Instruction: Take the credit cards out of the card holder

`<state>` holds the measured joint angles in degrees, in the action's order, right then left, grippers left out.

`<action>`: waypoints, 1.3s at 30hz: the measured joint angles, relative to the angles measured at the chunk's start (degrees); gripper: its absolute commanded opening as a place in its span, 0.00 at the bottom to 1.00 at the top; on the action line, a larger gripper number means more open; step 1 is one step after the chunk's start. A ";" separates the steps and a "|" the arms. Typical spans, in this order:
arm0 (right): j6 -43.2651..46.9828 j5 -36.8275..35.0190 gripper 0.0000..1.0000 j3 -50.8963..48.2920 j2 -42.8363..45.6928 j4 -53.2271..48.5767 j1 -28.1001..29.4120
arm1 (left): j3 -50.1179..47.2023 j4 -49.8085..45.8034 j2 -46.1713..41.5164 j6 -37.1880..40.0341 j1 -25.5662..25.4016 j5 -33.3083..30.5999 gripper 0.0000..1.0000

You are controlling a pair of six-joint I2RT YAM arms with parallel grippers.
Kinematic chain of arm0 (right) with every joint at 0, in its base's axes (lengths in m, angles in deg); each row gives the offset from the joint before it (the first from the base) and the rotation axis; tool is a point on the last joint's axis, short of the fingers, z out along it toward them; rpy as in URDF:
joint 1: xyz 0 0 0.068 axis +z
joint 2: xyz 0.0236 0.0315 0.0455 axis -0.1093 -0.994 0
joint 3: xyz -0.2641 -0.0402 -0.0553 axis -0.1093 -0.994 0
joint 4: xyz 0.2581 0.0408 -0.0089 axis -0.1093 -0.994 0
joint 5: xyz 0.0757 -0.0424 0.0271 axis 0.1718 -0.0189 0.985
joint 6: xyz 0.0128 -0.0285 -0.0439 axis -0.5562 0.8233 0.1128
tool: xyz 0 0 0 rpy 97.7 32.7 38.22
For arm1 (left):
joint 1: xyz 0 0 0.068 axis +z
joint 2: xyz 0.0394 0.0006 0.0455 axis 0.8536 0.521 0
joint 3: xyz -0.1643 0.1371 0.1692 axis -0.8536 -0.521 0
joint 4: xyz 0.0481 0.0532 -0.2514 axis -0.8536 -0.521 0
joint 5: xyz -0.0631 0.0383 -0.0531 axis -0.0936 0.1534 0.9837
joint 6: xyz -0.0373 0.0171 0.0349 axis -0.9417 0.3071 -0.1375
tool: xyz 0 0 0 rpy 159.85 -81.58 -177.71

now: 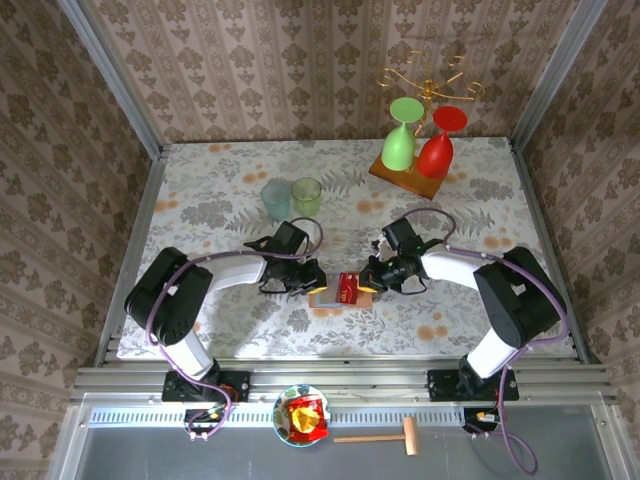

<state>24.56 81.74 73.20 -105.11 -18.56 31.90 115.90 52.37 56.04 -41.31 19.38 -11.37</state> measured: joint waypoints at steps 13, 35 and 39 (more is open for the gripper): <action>5.73 -2.97 0.04 4.92 0.15 -9.38 0.00 | -0.26 0.76 -0.02 -0.02 0.00 0.04 0.14; 2.71 -1.62 0.14 6.84 -1.22 -8.13 0.13 | -0.48 1.64 -0.02 -0.04 0.33 0.24 0.14; -0.68 -1.64 0.15 5.29 -1.16 -6.62 0.26 | -0.48 1.64 -0.02 -0.04 0.33 0.28 0.14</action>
<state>23.88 80.10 78.49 -106.27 -25.18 32.17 115.42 54.01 56.01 -41.35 19.71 -11.08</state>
